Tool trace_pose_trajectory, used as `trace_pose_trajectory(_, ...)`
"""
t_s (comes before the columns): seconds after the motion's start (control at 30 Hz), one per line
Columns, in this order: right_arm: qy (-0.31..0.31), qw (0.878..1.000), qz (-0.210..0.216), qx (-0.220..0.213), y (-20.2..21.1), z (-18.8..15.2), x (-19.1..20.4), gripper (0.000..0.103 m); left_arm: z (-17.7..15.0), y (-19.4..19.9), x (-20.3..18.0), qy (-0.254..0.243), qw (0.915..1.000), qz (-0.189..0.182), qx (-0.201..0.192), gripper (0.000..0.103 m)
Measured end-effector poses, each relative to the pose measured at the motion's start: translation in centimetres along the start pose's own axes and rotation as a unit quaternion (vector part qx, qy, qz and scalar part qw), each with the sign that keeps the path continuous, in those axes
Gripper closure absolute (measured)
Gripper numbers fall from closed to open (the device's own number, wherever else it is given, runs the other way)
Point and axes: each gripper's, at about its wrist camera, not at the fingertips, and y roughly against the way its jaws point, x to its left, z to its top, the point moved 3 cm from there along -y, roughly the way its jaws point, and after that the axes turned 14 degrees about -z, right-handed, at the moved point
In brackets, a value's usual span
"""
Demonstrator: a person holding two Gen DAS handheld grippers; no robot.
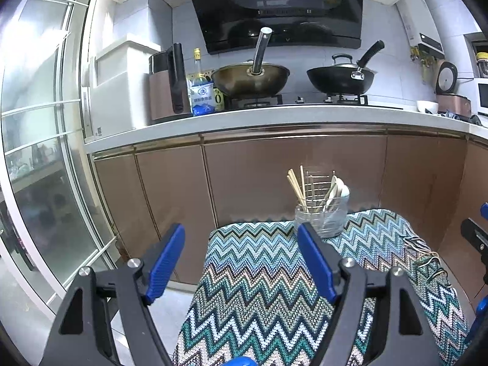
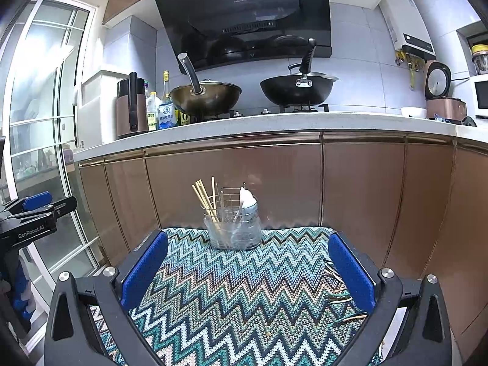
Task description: Organize utensils
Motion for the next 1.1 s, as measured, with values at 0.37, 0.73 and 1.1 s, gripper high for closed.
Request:
trace_pose_trajectory(0.37,-0.003,1.000,-0.009,-0.003,0.3,-0.2,0.6,0.000,-0.7,1.4,1.2,-0.007,0.9997,0.024,-0.008,0.028)
trace_pose_trajectory(0.73,0.015,1.000,-0.003,0.001,0.3,-0.6,2.1,0.000,-1.3,2.2,2.4,0.002,0.9998,0.018,-0.011,0.028)
trace_pose_trajectory(1.1,0.011,1.000,-0.014,-0.002,0.4,-0.5,1.8,0.000,-1.5,2.2,1.6,-0.019,0.9994,0.024,-0.015,0.027)
